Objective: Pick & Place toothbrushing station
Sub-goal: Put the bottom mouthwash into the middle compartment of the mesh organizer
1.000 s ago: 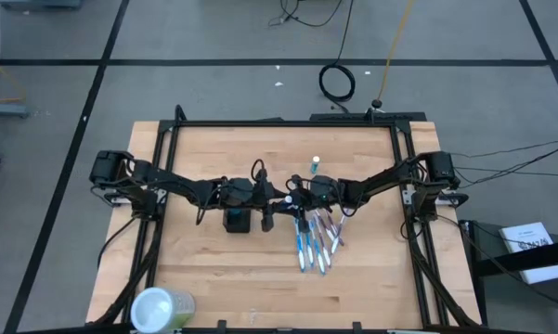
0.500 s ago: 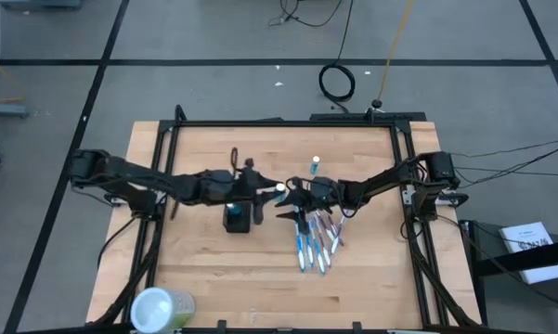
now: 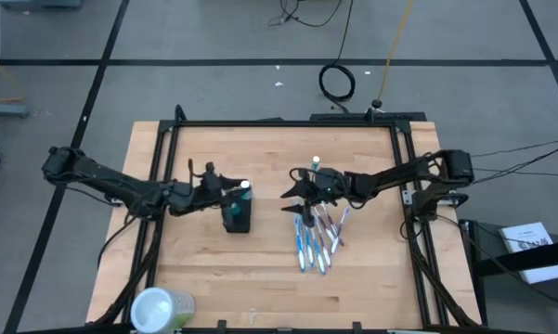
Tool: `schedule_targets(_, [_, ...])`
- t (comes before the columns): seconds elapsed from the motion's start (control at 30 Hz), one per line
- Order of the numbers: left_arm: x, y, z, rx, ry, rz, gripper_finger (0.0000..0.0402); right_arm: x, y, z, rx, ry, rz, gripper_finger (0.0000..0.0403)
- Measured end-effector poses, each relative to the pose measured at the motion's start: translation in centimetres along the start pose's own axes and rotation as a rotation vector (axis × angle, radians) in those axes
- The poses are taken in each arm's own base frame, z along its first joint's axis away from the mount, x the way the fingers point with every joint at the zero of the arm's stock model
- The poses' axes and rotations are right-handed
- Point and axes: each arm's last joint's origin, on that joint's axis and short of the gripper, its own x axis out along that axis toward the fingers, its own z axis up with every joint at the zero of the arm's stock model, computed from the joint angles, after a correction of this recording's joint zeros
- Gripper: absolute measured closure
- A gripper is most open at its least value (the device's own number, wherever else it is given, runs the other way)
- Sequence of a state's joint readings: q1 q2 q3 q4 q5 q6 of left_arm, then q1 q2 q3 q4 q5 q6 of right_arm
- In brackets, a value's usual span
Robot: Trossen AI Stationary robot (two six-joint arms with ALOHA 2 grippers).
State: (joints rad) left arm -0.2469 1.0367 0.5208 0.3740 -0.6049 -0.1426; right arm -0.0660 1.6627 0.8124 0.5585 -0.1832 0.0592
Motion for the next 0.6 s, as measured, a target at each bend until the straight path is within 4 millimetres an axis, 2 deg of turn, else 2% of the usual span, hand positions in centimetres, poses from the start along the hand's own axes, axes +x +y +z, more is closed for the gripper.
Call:
schedule_targets(0.13, [-0.8,0.6,-2.8,-0.034,-0.008,0.033,0.0303,-0.8,0.2,0.9,0.002,-0.023,-0.002,0.0213])
schedule_targets(0.27, [-1.3,1.0,-4.7,-0.057,0.004,0.048,0.0303,-1.2,0.3,1.1,-0.001,-0.031,0.000,0.0212])
schedule_targets(0.6, [-1.7,1.4,-6.4,-0.120,0.040,0.055,0.0303,-1.2,0.3,0.9,-0.003,-0.018,-0.004,0.0215])
